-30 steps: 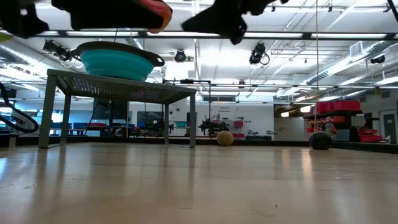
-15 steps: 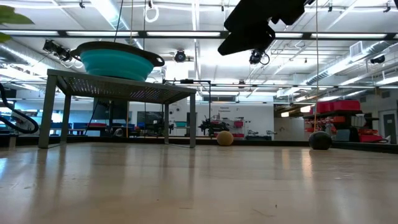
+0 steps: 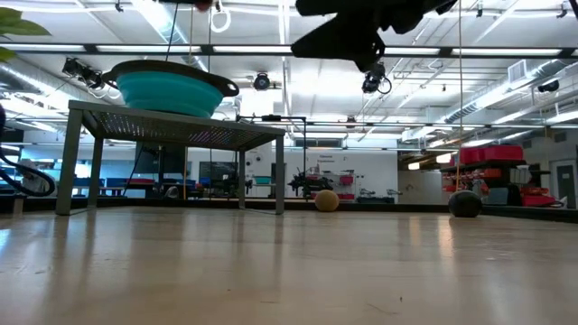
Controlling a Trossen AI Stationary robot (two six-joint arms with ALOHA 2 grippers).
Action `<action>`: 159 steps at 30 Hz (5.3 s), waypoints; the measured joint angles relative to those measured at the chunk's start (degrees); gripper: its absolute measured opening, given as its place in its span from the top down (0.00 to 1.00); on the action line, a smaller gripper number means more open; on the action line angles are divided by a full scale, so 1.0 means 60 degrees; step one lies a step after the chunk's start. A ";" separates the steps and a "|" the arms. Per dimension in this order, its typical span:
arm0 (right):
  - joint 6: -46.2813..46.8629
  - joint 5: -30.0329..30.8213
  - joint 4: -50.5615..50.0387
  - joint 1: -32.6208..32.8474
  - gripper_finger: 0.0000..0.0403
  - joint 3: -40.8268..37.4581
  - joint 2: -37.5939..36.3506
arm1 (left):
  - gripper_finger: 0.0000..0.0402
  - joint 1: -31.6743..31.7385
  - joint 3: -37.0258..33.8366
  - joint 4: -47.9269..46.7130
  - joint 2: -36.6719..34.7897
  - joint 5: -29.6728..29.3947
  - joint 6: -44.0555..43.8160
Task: Pick & Place Fruit
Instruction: Put the bottom orange pear into the blue strainer bowl on the shelf, then put the orange pear into the blue strainer bowl on the shelf
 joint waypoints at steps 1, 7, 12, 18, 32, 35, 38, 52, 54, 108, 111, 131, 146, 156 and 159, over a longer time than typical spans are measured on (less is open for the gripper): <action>-0.0034 0.0173 -0.0004 -0.0015 0.35 0.0000 0.0000 | 0.66 0.0338 0.0000 -0.0320 -0.0164 -0.0004 -0.0142; -0.0489 0.1848 -0.0136 -0.0013 0.35 -0.0004 0.0004 | 0.65 0.1932 -0.0004 -0.1241 -0.0599 0.0048 -0.1075; -0.0616 0.3289 -0.0722 0.0143 0.35 -0.0004 0.0004 | 0.62 0.2766 -0.0007 -0.1589 -0.0526 -0.0160 -0.2351; -0.0530 0.4285 -0.1334 0.0416 0.35 -0.0007 0.0004 | 0.47 0.3362 -0.0018 -0.2414 -0.0420 -0.0008 -0.3420; 0.2103 0.3845 -0.5032 0.1896 0.35 0.0003 -0.1583 | 0.24 0.2133 -0.0011 -0.1396 -0.0337 0.2604 -0.3940; 0.3607 0.2524 -0.6583 0.2175 0.35 0.0000 -0.1676 | 0.26 0.1304 -0.0011 -0.0967 -0.0023 0.2543 -0.3921; 0.4735 0.0838 -0.7813 0.2426 0.35 0.0000 -0.1601 | 0.27 0.0545 -0.0005 -0.0270 0.0503 0.2506 -0.3916; 0.8437 -0.1874 -1.0811 0.4607 0.35 -0.0045 -0.1548 | 0.29 -0.1538 -0.0011 0.2762 0.3928 0.2524 -0.4190; 0.8505 -0.1664 -1.0882 0.4848 0.35 -0.0173 -0.1548 | 0.29 -0.1586 -0.0011 0.3156 0.4269 0.2521 -0.4090; 0.8271 -0.1450 -1.0040 0.5716 0.67 -0.0577 0.0153 | 0.29 -0.1562 0.0026 0.5012 0.5110 0.1959 -0.2403; 0.8166 -0.0536 -1.0025 0.5564 0.67 -0.0199 0.0153 | 0.29 -0.1716 0.0026 0.4974 0.5110 0.2435 -0.1887; 0.2970 0.0436 -0.3452 0.1414 0.66 0.0514 0.0153 | 0.30 -0.4000 0.0034 0.4811 0.5561 0.1395 0.5715; 0.1281 -0.1440 -0.0945 -0.0233 0.66 0.0517 0.0168 | 0.30 -0.3834 0.0029 0.6721 0.7295 0.1135 0.6767; 0.0931 -0.1663 0.0377 -0.0545 0.66 0.0514 0.0305 | 0.26 -0.3409 0.0033 0.6614 0.7295 0.1115 0.7031; 0.0905 -0.1697 0.0480 -0.0633 0.66 0.0526 0.0347 | 0.27 -0.3339 0.0029 0.6693 0.7295 0.1004 0.7035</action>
